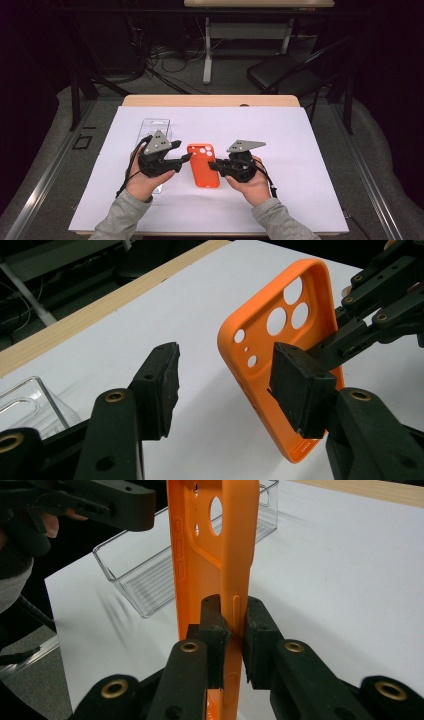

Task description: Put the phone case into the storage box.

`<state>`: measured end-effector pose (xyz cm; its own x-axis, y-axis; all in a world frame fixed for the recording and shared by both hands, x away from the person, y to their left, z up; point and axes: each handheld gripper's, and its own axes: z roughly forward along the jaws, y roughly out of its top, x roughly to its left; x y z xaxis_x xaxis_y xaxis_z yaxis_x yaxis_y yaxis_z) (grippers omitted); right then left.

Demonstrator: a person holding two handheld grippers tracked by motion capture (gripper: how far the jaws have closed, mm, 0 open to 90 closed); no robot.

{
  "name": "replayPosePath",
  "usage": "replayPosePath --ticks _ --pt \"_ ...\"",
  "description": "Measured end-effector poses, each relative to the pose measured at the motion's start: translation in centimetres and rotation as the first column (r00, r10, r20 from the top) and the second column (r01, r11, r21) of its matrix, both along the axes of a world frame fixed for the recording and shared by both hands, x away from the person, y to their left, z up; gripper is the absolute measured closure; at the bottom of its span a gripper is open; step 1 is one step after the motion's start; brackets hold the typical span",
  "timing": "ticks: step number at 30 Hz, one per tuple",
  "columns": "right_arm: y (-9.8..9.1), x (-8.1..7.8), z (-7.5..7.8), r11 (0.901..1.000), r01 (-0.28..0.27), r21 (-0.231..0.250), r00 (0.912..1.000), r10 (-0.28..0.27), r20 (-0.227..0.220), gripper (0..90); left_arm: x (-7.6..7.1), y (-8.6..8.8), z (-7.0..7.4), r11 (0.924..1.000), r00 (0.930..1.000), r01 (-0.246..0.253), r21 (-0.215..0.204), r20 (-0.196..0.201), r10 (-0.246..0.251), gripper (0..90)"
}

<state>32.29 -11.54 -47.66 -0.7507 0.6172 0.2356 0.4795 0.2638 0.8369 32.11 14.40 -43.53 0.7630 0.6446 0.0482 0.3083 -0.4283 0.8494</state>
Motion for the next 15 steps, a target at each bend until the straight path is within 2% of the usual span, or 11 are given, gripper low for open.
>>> replayPosePath --ticks 8,15 --pt "0.39 -0.16 -0.16 0.9999 -0.01 -0.01 0.9999 0.01 0.002 80.8 -0.07 0.01 -0.05 1.0 1.0 0.008 0.001 0.005 -0.008 47.8" --pt "0.57 -0.24 -0.22 0.9997 -0.015 -0.018 0.9999 0.015 0.003 80.8 -0.17 -0.1 -0.12 0.9998 0.9999 0.014 0.012 0.005 -0.014 57.0"
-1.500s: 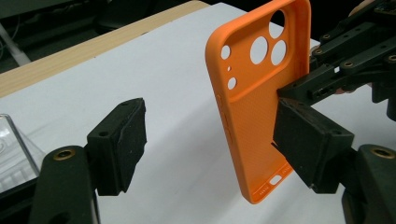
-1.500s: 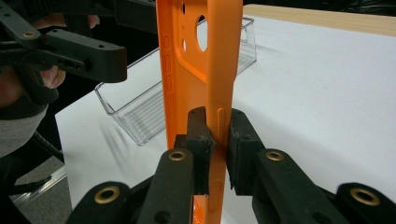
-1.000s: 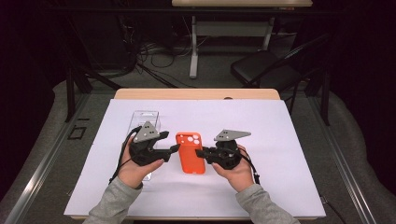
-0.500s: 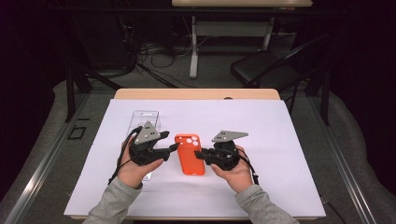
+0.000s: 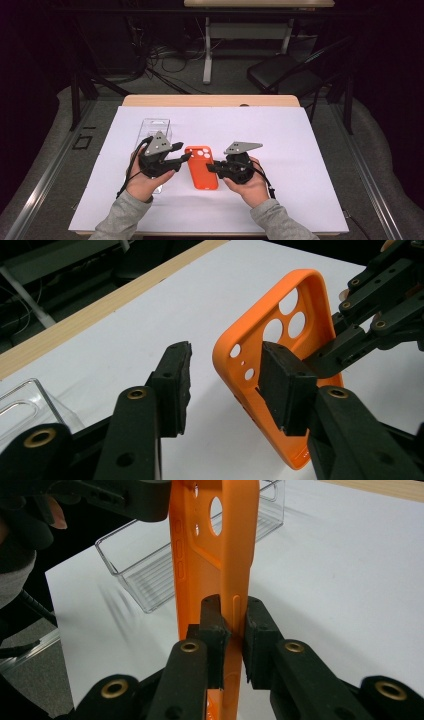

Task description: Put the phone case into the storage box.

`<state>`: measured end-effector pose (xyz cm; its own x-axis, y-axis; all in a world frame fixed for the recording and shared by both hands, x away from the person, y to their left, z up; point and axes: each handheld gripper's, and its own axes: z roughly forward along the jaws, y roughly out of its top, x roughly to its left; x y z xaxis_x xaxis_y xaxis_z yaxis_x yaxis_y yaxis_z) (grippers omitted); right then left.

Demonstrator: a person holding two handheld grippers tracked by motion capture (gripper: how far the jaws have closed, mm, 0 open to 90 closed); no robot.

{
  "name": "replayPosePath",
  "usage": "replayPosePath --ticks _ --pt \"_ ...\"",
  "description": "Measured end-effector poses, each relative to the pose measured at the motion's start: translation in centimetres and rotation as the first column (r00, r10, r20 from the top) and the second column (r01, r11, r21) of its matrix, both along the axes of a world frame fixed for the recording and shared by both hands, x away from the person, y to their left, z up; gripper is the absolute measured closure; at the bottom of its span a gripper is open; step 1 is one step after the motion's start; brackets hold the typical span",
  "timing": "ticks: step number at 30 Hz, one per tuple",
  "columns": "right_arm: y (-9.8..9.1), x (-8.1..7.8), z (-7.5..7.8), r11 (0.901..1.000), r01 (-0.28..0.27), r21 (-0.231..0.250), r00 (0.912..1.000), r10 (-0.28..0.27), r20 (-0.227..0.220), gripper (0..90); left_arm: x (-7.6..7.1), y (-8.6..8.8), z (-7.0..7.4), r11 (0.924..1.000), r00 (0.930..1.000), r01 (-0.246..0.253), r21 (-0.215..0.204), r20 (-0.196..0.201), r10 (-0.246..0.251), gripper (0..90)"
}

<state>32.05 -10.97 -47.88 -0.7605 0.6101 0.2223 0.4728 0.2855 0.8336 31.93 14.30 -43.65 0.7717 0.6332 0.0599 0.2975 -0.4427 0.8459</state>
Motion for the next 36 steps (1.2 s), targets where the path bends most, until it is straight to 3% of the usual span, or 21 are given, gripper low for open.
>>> replayPosePath --ticks 20,36 --pt "0.44 -0.17 -0.22 0.9995 -0.016 -0.026 0.9999 0.016 -0.002 80.9 -0.02 -0.16 -0.18 0.9992 0.9998 0.018 0.037 -0.012 -0.017 72.6" --pt "0.6 -0.23 -0.29 0.9992 -0.026 -0.031 0.9997 0.026 -0.003 80.9 0.1 -0.15 -0.39 0.9982 0.9999 0.012 0.058 -0.013 -0.011 77.7"
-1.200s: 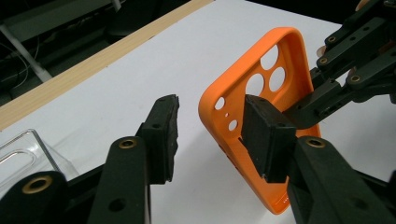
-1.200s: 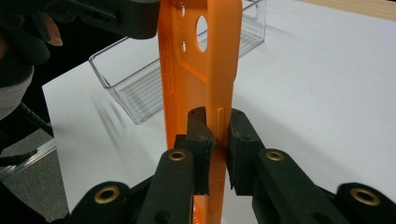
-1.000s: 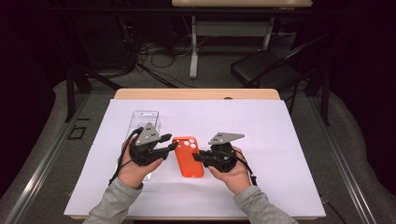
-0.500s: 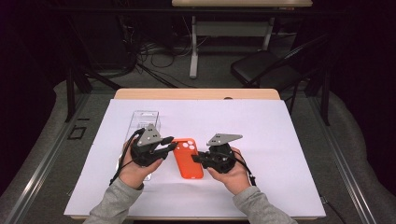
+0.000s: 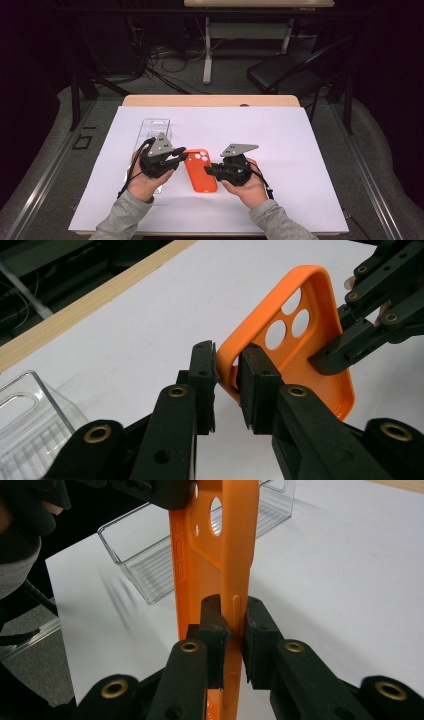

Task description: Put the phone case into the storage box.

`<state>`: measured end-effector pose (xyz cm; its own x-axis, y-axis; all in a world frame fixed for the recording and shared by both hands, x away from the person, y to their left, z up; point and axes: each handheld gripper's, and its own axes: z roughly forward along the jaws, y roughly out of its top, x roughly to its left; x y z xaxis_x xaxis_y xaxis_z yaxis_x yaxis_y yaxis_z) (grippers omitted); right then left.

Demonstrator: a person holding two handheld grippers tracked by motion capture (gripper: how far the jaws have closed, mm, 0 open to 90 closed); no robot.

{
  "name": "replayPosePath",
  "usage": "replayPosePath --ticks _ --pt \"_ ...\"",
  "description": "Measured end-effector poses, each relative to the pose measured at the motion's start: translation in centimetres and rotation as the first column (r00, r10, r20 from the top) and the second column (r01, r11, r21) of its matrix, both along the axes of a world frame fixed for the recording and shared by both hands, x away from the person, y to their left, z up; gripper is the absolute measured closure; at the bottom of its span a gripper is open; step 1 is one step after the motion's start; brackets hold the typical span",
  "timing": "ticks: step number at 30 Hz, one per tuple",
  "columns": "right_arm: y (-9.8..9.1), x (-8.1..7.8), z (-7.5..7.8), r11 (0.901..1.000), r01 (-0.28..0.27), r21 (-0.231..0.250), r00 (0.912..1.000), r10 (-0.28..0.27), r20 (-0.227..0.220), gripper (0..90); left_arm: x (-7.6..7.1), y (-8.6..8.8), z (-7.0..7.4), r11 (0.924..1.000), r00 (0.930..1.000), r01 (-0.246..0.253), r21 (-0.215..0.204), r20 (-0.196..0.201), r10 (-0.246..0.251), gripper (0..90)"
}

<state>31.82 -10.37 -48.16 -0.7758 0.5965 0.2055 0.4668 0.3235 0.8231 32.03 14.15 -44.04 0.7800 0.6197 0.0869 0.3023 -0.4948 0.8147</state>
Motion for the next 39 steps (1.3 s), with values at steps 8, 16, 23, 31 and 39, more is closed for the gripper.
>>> replayPosePath --ticks 8,16,23,31,39 --pt "0.04 -0.01 -0.02 1.0 -0.001 0.002 1.0 0.001 -0.003 80.9 -0.04 0.0 0.03 0.9999 1.0 0.0 0.014 0.007 0.0 79.4" --pt "0.03 0.02 -0.04 1.0 -0.004 0.005 1.0 0.004 -0.004 80.9 -0.05 0.01 0.06 0.9999 0.9999 0.003 0.016 0.013 -0.003 80.4" --pt "0.04 0.04 -0.09 1.0 -0.005 0.006 1.0 0.005 -0.008 80.8 -0.09 -0.02 0.12 0.9997 0.9998 0.005 0.022 0.017 -0.006 80.9" --pt "0.04 0.06 -0.1 0.9999 -0.007 0.012 0.9999 0.007 -0.013 80.6 -0.14 0.01 0.19 0.9998 0.9999 0.001 0.02 0.014 -0.001 81.1" --pt "0.09 0.07 -0.2 0.9998 -0.006 0.019 0.9997 0.006 -0.023 80.4 -0.12 0.01 0.18 0.9999 1.0 -0.004 0.015 0.007 0.004 81.1"
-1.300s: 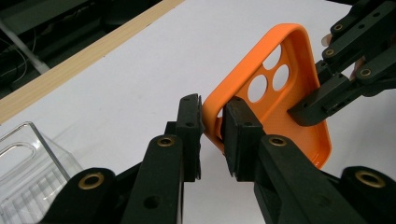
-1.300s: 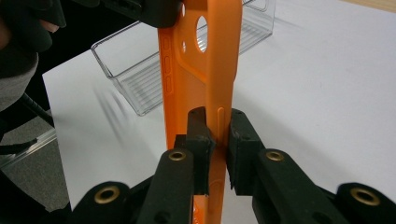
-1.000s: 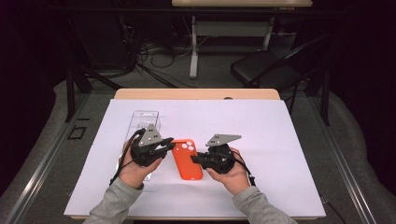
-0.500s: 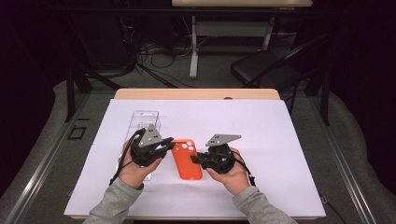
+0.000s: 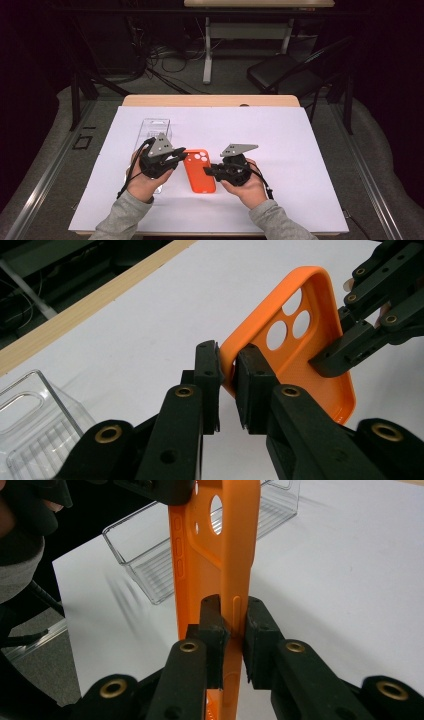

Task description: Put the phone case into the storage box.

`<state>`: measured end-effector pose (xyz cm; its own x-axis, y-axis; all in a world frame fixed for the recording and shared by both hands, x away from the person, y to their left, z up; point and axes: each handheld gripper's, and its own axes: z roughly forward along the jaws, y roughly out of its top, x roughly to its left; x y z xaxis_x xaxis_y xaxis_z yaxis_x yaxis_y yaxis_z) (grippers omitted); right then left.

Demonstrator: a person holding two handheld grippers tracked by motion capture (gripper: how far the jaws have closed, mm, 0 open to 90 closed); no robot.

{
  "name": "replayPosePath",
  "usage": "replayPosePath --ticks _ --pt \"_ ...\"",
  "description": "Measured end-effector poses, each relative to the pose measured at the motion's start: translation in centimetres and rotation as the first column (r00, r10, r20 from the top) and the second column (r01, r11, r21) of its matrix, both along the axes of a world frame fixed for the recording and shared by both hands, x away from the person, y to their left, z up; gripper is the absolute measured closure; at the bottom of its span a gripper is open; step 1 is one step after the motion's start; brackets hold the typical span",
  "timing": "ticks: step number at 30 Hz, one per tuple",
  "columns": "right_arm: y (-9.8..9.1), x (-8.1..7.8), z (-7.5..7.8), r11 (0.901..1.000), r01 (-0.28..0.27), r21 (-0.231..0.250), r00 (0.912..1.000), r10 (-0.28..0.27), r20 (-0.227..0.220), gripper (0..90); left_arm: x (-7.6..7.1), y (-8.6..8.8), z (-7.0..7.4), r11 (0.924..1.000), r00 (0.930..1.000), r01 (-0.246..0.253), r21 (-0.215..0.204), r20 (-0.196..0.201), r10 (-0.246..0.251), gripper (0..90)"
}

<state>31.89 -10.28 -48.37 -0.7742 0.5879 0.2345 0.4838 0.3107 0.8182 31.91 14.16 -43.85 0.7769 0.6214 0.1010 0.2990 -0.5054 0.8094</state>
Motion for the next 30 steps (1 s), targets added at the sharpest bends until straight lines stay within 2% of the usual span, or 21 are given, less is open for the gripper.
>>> replayPosePath --ticks 15,23,30 --pt "-0.1 0.1 0.1 0.9999 -0.001 0.017 0.9999 0.001 0.012 69.5 0.3 0.4 -0.1 0.9999 0.9998 -0.016 -0.001 -0.012 0.016 81.2" --pt "-0.4 0.2 0.4 0.9993 0.008 0.036 0.9997 -0.009 0.022 59.4 0.5 0.9 -0.1 0.9995 0.9995 -0.031 -0.01 -0.012 0.031 81.2" --pt "-0.7 0.5 0.6 0.9995 0.011 0.031 0.9998 -0.011 0.016 51.4 0.7 1.3 0.0 0.9991 0.9992 -0.04 -0.012 -0.012 0.04 81.2"
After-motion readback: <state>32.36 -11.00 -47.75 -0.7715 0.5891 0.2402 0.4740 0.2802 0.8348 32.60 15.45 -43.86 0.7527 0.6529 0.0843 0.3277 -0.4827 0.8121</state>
